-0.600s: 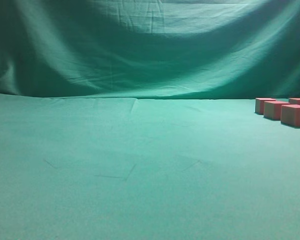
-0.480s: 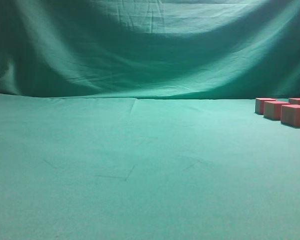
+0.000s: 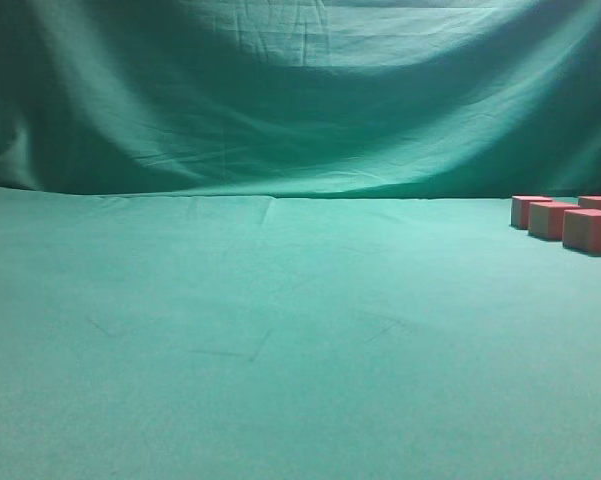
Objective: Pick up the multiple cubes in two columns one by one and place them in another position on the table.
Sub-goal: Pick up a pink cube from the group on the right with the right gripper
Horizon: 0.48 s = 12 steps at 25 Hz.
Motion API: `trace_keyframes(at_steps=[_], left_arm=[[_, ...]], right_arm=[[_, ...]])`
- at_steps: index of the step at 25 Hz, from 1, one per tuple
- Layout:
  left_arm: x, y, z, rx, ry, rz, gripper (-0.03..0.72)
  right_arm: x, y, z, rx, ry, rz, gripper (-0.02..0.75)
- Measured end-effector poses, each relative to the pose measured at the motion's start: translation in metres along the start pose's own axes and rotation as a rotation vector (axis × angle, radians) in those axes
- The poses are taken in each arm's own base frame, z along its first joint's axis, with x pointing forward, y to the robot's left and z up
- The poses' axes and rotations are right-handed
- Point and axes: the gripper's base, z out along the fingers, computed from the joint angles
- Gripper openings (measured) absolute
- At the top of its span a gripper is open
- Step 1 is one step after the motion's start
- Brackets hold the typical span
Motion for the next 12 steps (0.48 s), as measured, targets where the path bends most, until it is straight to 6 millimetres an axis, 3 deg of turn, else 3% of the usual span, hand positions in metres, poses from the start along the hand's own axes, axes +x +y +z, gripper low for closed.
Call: trace_keyframes(at_steps=[12], left_arm=[[0.0, 0.0, 0.0, 0.0, 0.0, 0.0, 0.0]], right_arm=[[0.0, -0.0002, 0.0, 0.002, 0.0, -0.012, 0.0]])
